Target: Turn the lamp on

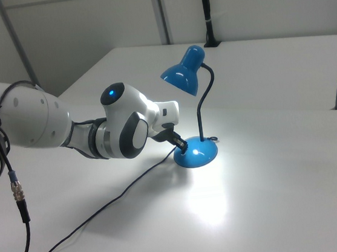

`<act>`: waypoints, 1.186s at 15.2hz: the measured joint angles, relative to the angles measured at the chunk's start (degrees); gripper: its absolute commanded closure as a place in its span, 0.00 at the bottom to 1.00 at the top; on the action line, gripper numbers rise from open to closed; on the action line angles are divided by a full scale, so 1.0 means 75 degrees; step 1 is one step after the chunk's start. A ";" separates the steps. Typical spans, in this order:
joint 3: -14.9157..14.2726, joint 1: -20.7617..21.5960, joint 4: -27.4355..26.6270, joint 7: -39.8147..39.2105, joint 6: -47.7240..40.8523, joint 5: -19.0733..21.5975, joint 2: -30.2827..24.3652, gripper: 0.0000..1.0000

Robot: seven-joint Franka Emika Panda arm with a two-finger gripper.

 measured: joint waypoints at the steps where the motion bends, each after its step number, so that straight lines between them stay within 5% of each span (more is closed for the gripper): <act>1: 0.0000 -0.0008 0.0001 0.0000 0.0009 -0.0048 0.0003 1.00; 9: 0.0040 -0.0029 0.0044 -0.0014 -0.0134 -0.0267 -0.0171 1.00; 18: 0.0805 0.0802 0.0091 -0.0844 -0.3772 -0.0345 -0.1665 1.00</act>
